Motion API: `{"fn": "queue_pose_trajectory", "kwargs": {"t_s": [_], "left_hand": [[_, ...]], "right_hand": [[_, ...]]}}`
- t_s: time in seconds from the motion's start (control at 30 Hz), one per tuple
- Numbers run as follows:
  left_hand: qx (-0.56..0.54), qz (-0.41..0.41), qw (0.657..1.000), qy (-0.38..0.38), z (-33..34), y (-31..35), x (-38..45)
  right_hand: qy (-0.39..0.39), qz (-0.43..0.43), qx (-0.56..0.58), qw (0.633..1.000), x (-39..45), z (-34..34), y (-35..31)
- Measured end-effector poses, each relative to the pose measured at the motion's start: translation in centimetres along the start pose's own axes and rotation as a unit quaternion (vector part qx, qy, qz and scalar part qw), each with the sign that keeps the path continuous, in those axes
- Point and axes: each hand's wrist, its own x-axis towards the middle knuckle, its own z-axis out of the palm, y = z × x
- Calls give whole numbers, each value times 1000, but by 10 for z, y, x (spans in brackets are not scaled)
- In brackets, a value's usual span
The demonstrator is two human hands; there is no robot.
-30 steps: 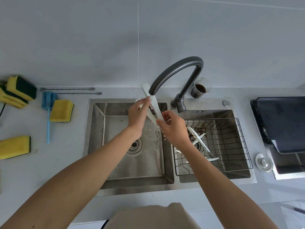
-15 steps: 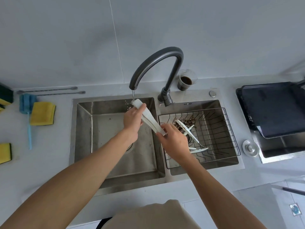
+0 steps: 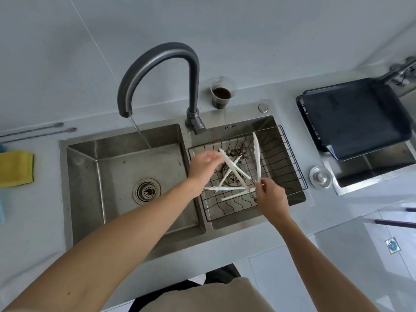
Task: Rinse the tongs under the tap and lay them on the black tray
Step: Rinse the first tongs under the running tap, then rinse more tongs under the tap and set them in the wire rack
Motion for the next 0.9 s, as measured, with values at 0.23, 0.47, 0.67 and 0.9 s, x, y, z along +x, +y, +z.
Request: {"fn": "queue_pose_trajectory", "kwargs": {"t_s": [0.23, 0.47, 0.67, 0.9], "left_hand": [[309, -18, 948, -73, 22, -55, 14], [548, 67, 829, -93, 41, -69, 17], [621, 121, 768, -96, 52, -68, 16], [612, 146, 775, -66, 49, -59, 6]], "right_hand": [[-17, 62, -34, 997, 29, -13, 38], [-13, 113, -95, 989, 51, -16, 51], [-37, 122, -154, 980, 61, -15, 57], [-27, 95, -220, 970, 60, -10, 52]]}}
